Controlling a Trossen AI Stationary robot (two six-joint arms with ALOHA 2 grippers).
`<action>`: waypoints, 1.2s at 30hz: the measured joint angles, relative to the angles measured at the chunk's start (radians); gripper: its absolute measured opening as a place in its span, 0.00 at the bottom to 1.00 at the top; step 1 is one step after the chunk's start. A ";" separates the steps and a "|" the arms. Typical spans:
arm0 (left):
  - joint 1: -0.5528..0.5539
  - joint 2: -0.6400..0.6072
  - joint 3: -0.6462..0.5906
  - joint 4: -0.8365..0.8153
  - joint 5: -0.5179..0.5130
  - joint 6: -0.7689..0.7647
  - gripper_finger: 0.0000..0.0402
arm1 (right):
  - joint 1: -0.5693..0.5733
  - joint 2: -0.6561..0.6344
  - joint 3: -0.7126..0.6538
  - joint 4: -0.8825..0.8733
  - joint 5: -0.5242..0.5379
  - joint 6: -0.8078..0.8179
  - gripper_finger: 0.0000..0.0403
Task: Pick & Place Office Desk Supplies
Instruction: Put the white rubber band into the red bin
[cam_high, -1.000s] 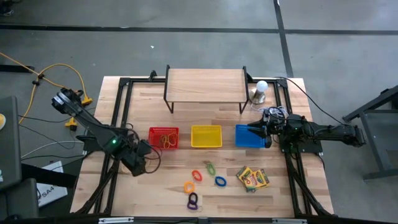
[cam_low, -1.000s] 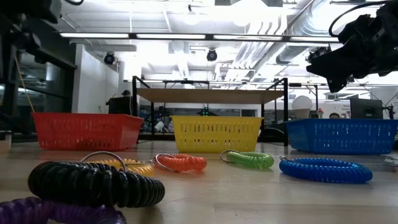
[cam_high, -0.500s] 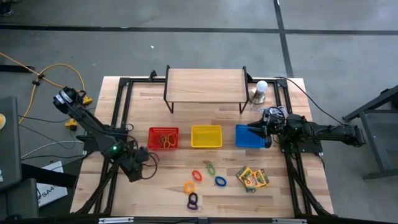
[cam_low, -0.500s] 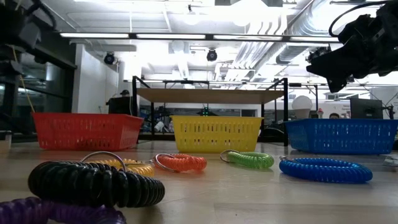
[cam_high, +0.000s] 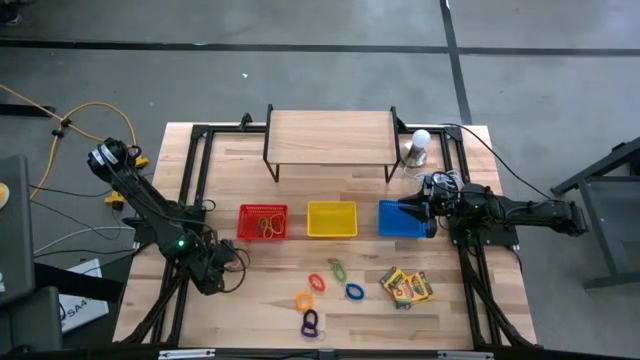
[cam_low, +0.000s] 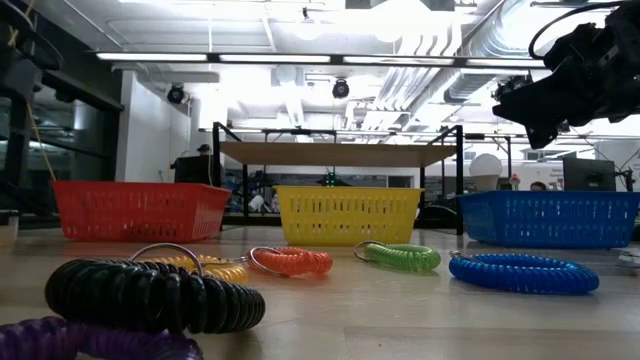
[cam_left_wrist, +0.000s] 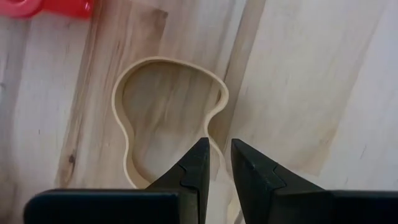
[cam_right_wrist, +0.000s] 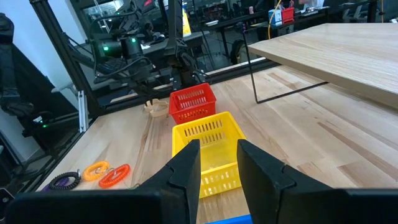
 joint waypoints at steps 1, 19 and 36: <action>0.000 0.000 0.000 0.000 0.000 -0.016 0.16 | 0.000 0.000 0.000 0.000 0.000 0.000 0.23; 0.000 0.109 -0.001 0.061 0.024 -0.141 0.16 | 0.000 0.000 0.000 0.000 0.000 0.000 0.23; 0.000 0.129 -0.001 0.059 0.026 -0.157 0.08 | 0.000 0.000 0.000 0.000 0.000 0.000 0.23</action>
